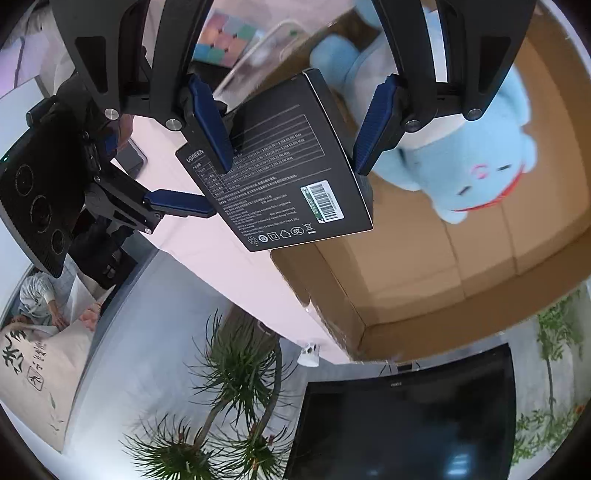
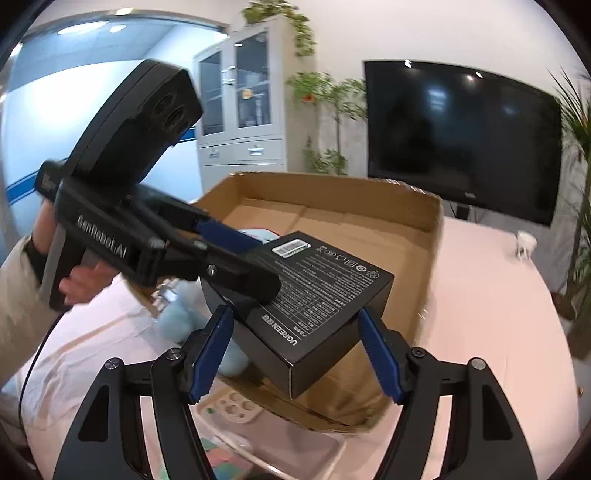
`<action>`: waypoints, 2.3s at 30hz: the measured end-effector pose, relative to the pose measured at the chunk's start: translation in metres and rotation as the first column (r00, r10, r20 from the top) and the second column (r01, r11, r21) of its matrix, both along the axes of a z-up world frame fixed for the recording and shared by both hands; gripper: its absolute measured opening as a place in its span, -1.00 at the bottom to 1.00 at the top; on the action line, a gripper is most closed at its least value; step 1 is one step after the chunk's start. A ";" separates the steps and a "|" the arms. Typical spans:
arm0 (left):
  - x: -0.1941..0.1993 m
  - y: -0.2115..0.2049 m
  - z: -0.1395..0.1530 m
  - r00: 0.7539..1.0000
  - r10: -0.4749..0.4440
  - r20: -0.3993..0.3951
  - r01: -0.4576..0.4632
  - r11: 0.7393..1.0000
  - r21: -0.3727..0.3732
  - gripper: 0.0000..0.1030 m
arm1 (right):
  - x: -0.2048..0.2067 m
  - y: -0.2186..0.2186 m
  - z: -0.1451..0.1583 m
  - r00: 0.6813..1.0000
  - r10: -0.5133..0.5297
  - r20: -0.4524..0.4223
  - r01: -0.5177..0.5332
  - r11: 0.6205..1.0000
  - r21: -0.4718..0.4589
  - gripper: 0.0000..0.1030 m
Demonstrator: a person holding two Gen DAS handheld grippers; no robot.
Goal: Organize objects
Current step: 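Lift the black box, carry it into the cardboard box and release, then move both grippers out of the box toward the pastel Rubik's cube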
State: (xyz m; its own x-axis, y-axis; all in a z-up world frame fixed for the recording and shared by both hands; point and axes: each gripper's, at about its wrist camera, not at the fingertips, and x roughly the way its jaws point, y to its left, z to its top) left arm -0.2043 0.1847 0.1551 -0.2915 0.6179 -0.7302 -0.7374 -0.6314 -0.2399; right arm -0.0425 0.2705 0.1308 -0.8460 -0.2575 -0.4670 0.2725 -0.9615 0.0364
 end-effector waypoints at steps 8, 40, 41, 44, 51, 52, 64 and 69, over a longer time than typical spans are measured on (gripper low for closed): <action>-0.015 0.015 -0.033 0.996 0.053 0.072 -0.061 0.992 0.115 0.23 | -0.021 0.023 -0.024 0.984 -0.142 0.108 0.142 0.990 0.010 0.35; 0.199 0.002 -0.118 0.865 -0.236 -0.444 0.152 0.964 -0.217 0.76 | 0.005 -0.011 -0.024 0.932 0.073 0.356 -0.105 0.992 0.071 0.62; 0.194 -0.001 -0.118 0.877 -0.244 -0.414 0.180 0.965 -0.189 0.49 | 0.003 -0.014 -0.026 0.929 0.079 0.362 -0.111 0.991 0.070 0.62; 0.196 -0.014 -0.116 0.887 -0.259 -0.382 0.216 0.965 -0.152 0.23 | 0.000 -0.024 -0.029 0.920 0.088 0.383 -0.131 0.988 0.088 0.62; 0.182 -0.112 -0.112 0.956 0.074 -0.285 -0.111 0.987 -0.117 0.17 | 0.009 -0.055 -0.020 0.918 0.212 0.334 -0.256 0.962 0.093 0.61; 0.176 -0.132 -0.115 0.948 0.169 -0.268 -0.205 0.972 -0.113 0.17 | 0.009 -0.064 -0.021 0.911 0.243 0.335 -0.288 0.953 0.092 0.61; 0.182 -0.178 -0.137 0.906 0.352 -0.234 -0.374 0.925 -0.059 0.71 | -0.016 -0.203 -0.067 0.758 0.431 0.489 -0.561 0.814 0.153 0.61; 0.164 -0.173 -0.125 0.914 0.253 -0.318 -0.288 0.955 -0.066 0.88 | -0.028 -0.215 -0.078 0.755 0.437 0.489 -0.549 0.828 0.108 0.61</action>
State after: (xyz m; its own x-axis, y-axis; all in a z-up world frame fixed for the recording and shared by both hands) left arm -0.0399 0.0113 0.0305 -0.6538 0.4055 -0.6388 -0.5611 -0.8262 0.0498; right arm -0.0704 0.0560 0.0525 -0.3304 -0.4194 -0.8455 0.7211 -0.6902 0.0605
